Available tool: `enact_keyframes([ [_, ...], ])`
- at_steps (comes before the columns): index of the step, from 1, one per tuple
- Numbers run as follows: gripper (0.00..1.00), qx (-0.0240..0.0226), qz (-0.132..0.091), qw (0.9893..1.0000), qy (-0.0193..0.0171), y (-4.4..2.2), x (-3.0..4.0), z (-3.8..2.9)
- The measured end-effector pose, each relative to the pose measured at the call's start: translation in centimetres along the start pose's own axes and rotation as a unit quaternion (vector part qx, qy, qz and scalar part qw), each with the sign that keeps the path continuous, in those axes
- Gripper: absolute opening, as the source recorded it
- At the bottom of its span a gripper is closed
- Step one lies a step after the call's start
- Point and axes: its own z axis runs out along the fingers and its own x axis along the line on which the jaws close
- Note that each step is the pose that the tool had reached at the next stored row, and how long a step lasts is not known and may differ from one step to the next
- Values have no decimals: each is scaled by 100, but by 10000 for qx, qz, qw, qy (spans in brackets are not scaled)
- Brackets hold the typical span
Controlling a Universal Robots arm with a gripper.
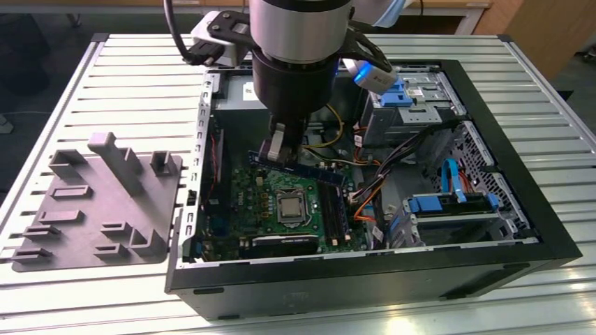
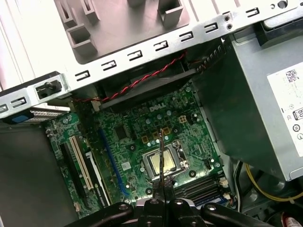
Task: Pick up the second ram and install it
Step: 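Insert the second ram into the second slot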
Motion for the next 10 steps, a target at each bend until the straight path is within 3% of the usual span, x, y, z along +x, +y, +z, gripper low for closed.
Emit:
enact_keyframes([
  [10, 11, 5, 173, 9998, -7, 0, 0, 0],
])
